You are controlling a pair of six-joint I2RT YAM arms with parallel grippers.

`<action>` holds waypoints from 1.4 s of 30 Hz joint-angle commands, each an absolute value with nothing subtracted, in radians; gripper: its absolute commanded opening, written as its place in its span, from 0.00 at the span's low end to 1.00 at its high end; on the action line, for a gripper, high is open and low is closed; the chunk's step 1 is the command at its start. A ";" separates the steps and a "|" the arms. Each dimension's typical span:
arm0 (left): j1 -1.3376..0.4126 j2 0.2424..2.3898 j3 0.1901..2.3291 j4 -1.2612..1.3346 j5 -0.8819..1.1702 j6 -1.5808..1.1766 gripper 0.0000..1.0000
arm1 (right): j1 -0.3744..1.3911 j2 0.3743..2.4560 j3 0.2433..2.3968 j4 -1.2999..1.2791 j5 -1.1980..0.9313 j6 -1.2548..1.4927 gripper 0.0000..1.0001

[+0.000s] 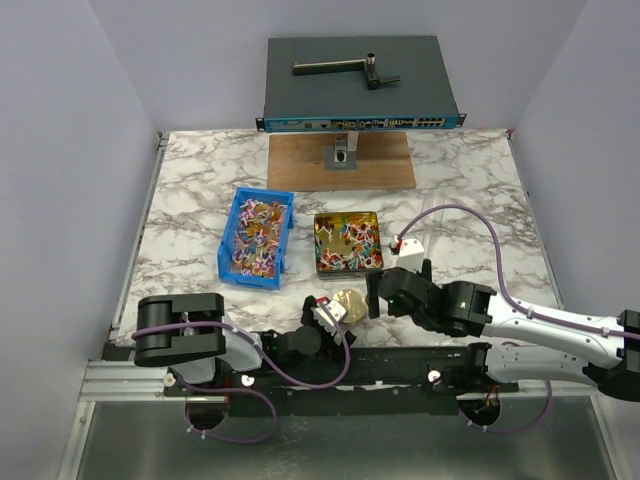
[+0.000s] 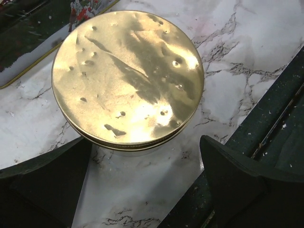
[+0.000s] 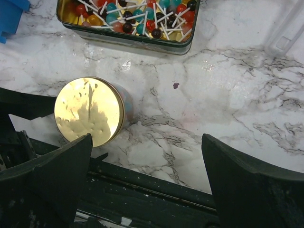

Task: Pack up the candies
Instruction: Screw the bottle lid onto the packing bottle.

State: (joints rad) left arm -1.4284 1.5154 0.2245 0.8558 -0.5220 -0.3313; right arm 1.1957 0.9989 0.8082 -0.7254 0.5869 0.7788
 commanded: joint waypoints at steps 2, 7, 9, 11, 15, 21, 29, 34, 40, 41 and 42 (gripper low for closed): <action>-1.421 1.661 0.172 1.281 -0.551 -0.218 0.97 | 1.189 0.977 0.784 -0.741 0.561 0.803 1.00; -1.419 1.818 0.137 1.588 -0.556 -0.135 0.96 | 1.190 0.967 0.764 -0.734 0.536 0.816 0.99; -1.419 1.848 0.154 1.597 -0.545 -0.106 0.95 | 1.190 0.956 0.754 -0.727 0.532 0.821 0.99; -1.419 1.866 0.168 1.598 -0.540 -0.108 0.95 | 1.189 0.949 0.747 -0.724 0.529 0.825 0.99; -1.414 1.890 0.201 1.597 -0.522 -0.096 0.96 | 1.189 0.943 0.735 -0.718 0.520 0.837 0.98; -1.389 1.920 0.238 1.598 -0.497 -0.084 0.96 | 1.189 0.940 0.717 -0.702 0.506 0.855 0.98; -1.363 1.939 0.251 1.598 -0.432 -0.092 0.91 | 1.188 0.915 0.683 -0.641 0.504 0.890 0.82; -1.360 1.957 0.252 1.598 -0.412 -0.105 0.83 | 1.186 0.913 0.672 -0.588 0.513 0.901 0.67; -1.356 1.967 0.250 1.598 -0.394 -0.100 0.71 | 1.153 0.972 0.681 -0.522 0.500 0.860 0.47; -1.355 1.970 0.249 1.598 -0.394 -0.101 0.70 | 1.144 0.982 0.683 -0.510 0.490 0.849 0.45; -1.355 1.976 0.250 1.597 -0.391 -0.103 0.68 | 1.133 0.992 0.683 -0.491 0.478 0.836 0.44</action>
